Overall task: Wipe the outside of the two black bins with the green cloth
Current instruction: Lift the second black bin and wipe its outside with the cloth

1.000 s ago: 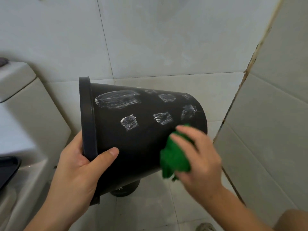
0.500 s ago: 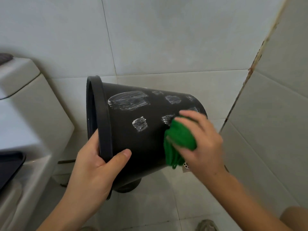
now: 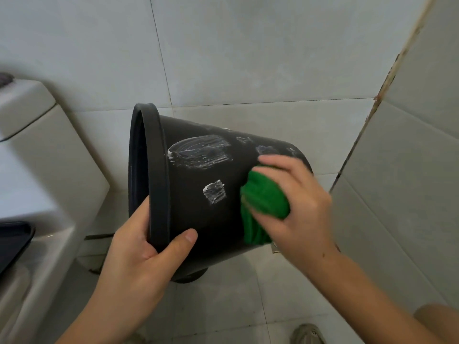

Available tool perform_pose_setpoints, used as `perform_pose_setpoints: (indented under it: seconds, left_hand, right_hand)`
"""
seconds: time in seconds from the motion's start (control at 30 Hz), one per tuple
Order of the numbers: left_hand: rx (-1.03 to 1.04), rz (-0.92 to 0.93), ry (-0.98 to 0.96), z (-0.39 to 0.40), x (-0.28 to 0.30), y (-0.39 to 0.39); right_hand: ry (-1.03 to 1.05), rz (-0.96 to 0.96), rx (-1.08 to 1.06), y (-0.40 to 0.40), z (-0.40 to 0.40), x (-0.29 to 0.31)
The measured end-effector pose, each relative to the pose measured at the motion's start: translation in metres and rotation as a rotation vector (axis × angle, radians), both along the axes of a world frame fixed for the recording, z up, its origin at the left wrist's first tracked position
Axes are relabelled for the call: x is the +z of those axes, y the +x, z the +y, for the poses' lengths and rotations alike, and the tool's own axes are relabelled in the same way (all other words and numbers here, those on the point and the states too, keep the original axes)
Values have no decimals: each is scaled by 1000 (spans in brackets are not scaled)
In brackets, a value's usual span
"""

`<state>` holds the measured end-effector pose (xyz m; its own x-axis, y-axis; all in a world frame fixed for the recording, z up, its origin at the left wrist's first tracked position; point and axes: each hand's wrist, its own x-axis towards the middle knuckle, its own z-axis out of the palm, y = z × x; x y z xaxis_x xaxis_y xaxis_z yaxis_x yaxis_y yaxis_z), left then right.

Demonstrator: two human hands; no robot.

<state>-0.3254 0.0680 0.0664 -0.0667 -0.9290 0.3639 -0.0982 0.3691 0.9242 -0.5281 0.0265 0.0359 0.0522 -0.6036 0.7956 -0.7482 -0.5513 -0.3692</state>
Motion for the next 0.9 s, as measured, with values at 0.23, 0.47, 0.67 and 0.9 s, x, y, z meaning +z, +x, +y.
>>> perform_pose_setpoints:
  seconds: [0.23, 0.47, 0.67, 0.9]
  left_hand:
    - [-50, -13, -5, 1, -3, -1]
    - [-61, 26, 2, -2, -7, 0]
    - [-67, 27, 24, 1, -8, 1]
    - [-87, 52, 47, 0, -8, -4]
  right_hand:
    - [88, -97, -10, -16, -10, 8]
    - [5, 192, 114, 0, 10, -5]
    - [84, 0, 29, -5, 3, 6]
    - [113, -31, 25, -5, -5, 11]
